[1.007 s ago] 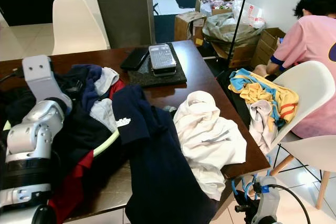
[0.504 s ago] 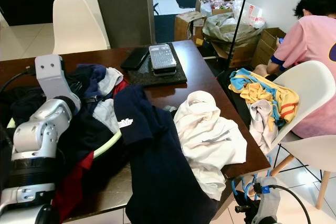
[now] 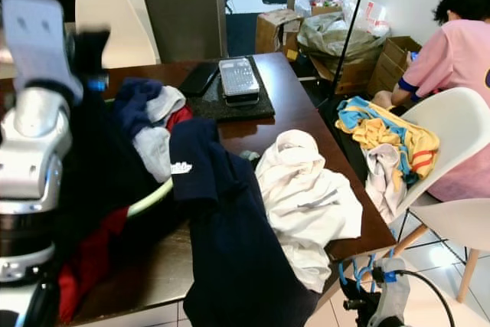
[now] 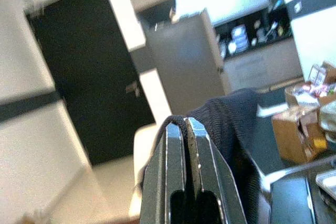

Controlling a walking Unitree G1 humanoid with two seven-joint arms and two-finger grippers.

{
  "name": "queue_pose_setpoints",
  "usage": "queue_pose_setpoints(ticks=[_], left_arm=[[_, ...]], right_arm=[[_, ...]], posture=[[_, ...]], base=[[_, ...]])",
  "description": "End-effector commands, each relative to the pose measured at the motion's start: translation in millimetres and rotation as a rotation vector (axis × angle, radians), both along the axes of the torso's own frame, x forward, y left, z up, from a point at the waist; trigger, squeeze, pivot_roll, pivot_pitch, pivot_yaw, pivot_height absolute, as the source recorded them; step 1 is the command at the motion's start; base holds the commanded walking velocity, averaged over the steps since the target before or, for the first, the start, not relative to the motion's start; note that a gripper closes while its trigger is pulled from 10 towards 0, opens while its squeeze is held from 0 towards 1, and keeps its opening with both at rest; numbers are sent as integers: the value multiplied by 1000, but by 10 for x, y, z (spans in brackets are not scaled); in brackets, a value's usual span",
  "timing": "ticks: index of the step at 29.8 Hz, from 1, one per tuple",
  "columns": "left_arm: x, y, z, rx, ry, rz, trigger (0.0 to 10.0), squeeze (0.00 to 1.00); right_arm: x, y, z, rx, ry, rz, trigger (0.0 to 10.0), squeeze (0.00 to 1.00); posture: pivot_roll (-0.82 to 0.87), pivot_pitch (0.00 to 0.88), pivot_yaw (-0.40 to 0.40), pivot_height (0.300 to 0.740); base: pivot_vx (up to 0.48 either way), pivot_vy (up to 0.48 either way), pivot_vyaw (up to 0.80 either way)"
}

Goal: Hang hanger

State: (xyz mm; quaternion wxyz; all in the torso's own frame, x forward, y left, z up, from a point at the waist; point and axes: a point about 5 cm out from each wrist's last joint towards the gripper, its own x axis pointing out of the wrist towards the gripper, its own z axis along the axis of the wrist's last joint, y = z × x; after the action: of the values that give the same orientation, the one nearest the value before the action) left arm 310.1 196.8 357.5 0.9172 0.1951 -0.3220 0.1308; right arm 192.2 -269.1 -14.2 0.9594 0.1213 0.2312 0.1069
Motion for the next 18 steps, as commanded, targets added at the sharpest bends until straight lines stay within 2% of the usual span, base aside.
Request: queue_pose_setpoints(ticks=[1, 2, 3, 7, 8, 9, 10, 17, 18], left_arm=[[-64, -34, 102, 65, -55, 0, 0, 0], [-82, -45, 147, 87, -71, -1, 39, 0], [-83, -46, 160, 87, -69, -12, 627, 0], [-79, -43, 163, 81, -63, -20, 941, 0], [-70, -46, 156, 73, -48, -38, 1412, 0], [-70, -46, 156, 73, -48, -38, 1412, 0], [-46, -53, 126, 25, -18, -91, 2000, 0], [-21, 40, 106, -83, 6, -127, 2314, 0], [-5, 76, 122, -167, 10, -203, 3020, 0]], right_arm=[[52, 73, 31, 17, -22, 44, 10000, 0], [55, 73, 32, 18, -23, 44, 10000, 0], [58, 75, 33, 20, -23, 44, 10000, 0], [60, 76, 34, 21, -23, 44, 10000, 0], [62, 77, 36, 23, -24, 43, 10000, 0], [62, 77, 36, 23, -24, 43, 10000, 0], [64, 77, 40, 25, -26, 41, 10000, 0], [68, 77, 44, 30, -28, 41, 10000, 0], [69, 79, 46, 31, -29, 41, 10000, 0]], posture=[[17, 128, -3, 740], [21, 128, -4, 740], [21, 128, -3, 740], [21, 128, -3, 740], [21, 128, -2, 740], [21, 128, -2, 740], [23, 128, -4, 740], [24, 129, -4, 740], [24, 130, -3, 740]], base=[[0, 0, 0], [0, 0, 0], [0, 0, 0], [0, 0, 0], [0, 0, 0], [0, 0, 0], [0, 0, 0], [0, 0, 0], [0, 0, 0]])
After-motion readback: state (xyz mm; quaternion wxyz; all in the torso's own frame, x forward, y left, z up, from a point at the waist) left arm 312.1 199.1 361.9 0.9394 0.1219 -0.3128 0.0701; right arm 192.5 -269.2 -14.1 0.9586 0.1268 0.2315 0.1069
